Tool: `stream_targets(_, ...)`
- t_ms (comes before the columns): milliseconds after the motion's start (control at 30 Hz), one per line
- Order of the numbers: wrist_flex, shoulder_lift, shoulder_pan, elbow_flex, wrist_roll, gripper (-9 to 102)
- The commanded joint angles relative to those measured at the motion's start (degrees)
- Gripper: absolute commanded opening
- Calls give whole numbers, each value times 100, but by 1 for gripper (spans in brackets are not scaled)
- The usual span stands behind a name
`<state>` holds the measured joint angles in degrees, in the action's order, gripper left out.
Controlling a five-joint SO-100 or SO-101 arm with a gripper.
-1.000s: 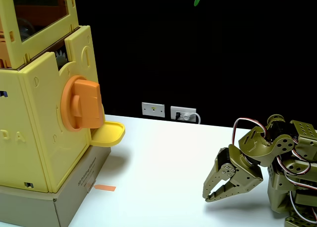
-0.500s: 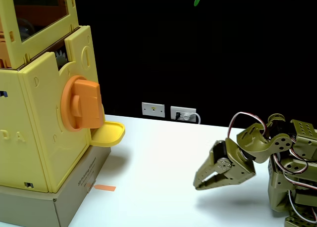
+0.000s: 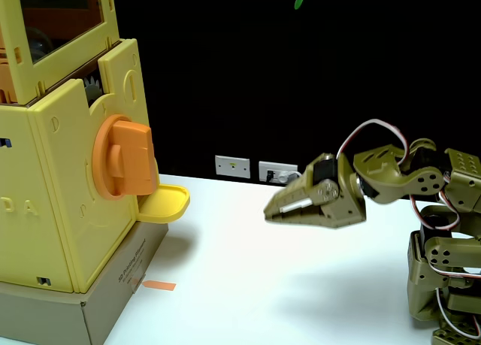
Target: Turn the button of vending machine.
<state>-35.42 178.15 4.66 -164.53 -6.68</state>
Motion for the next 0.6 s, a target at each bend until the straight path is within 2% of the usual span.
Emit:
stream_targets(0, 413, -97, 132, 352, -202, 1)
stream_targets(67, 712, -176, 79, 334, -352, 1)
stream_targets(267, 2373, -483, -79, 123, -1854, 0)
stream_targets(567, 3806, -589, 9, -545, -4236, 11)
